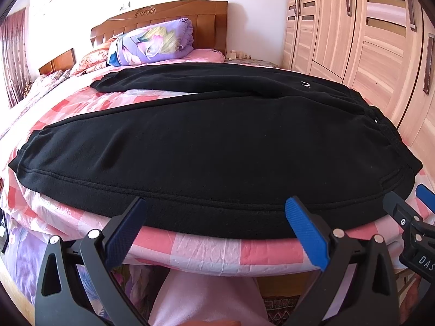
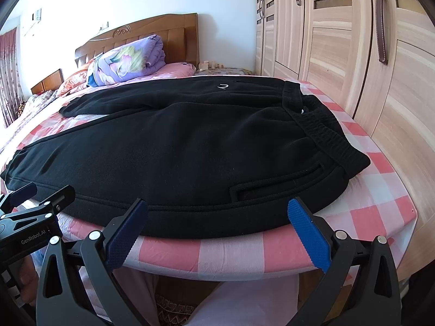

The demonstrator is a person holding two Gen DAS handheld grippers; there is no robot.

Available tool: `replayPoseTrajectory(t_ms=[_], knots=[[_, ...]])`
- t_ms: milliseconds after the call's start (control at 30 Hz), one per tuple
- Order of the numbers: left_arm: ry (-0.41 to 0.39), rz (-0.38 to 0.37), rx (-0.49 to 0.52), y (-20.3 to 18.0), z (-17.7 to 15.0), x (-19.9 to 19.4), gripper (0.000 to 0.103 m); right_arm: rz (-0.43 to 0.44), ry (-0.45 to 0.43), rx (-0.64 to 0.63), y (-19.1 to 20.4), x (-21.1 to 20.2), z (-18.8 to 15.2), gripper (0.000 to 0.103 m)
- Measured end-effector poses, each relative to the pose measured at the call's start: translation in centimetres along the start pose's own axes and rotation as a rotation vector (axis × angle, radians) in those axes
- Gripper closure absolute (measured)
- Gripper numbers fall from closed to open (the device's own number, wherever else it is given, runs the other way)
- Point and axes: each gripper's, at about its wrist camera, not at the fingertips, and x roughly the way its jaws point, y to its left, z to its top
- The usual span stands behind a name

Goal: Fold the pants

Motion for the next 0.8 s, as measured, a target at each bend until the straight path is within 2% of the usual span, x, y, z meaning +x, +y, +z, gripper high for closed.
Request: replayPoseTrajectory(t_ms=[800], knots=[[0.017,0.001,-0.015,0.16,-0.28,0.21,0.001,0.005,0.018,0.010,0.06,0.39,-0.38,0.004]])
